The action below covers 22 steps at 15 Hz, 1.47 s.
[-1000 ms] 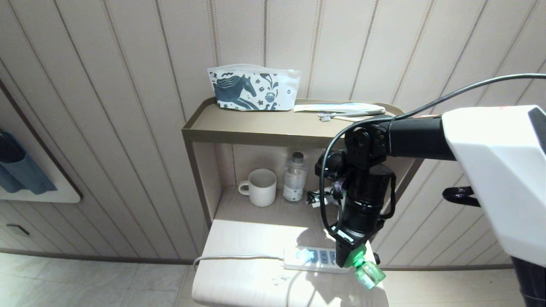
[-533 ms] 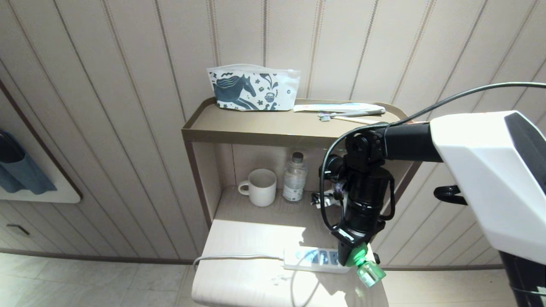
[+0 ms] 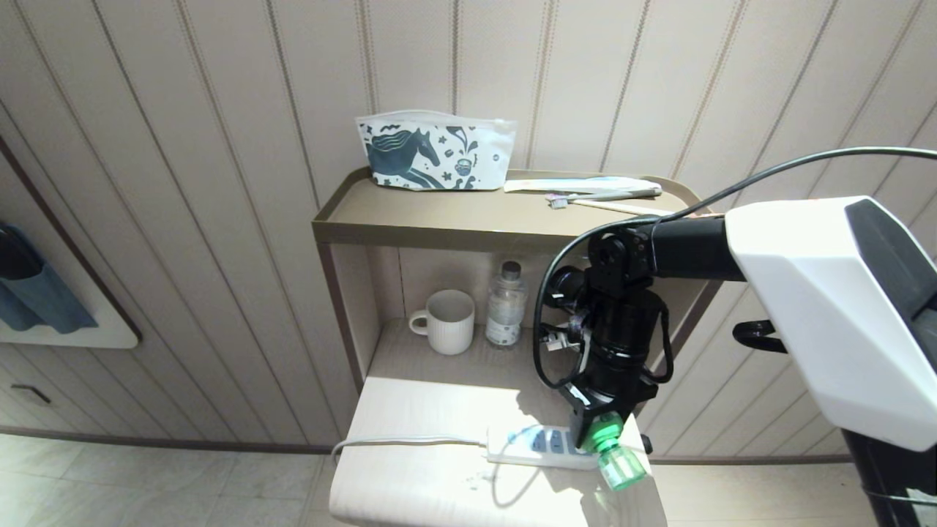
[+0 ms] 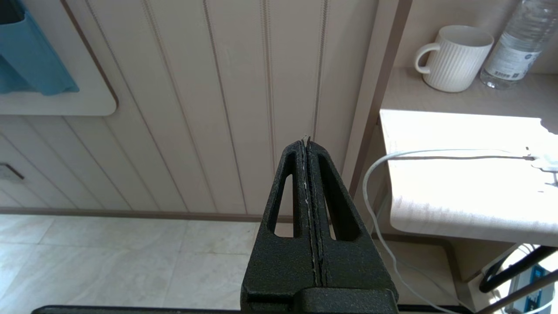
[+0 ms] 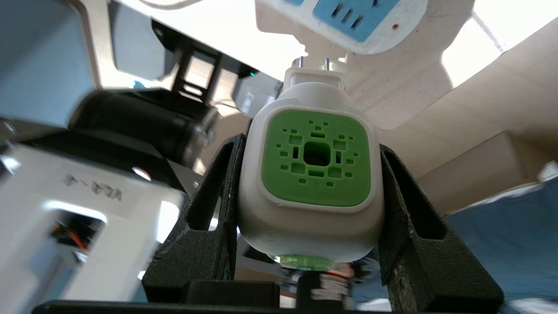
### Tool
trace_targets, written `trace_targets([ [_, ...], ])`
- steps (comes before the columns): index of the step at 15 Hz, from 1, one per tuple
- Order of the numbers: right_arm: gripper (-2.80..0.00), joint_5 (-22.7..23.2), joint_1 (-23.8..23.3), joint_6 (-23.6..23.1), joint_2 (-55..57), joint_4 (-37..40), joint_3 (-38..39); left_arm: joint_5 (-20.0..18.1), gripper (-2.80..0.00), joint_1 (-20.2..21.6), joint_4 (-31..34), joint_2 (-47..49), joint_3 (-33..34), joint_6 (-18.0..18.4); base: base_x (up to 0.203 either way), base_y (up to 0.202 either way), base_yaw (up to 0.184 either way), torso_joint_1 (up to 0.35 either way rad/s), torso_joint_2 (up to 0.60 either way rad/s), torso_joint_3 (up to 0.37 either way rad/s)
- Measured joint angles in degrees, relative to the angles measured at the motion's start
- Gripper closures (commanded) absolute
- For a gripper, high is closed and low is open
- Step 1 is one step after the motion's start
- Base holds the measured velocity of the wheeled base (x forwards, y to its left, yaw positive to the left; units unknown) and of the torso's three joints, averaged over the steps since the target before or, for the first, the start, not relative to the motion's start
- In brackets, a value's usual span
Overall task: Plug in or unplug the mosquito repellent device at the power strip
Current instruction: Insert the plug into the socket
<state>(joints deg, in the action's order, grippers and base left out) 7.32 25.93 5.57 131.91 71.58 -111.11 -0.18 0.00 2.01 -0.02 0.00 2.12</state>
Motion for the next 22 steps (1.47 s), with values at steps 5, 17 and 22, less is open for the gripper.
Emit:
trace_targets([
  [5,0.00,0.06,-0.07,1.96,0.63,-0.17,-0.15,0.02,0.00,0.00,0.00,0.00,0.00,0.02,0.000,0.000,0.000,0.000,0.00,0.000],
  [17,0.00,0.14,-1.18,2.00,0.17,-4.02,5.75,0.02,0.00,0.00,-0.01,0.00,0.00,0.02,0.000,0.000,0.000,0.000,0.00,0.000],
  [22,0.00,0.12,-1.32,2.04,0.15,-5.88,6.69,-0.03,0.00,0.00,-0.01,0.00,0.00,0.02,0.000,0.000,0.000,0.000,0.00,0.000],
])
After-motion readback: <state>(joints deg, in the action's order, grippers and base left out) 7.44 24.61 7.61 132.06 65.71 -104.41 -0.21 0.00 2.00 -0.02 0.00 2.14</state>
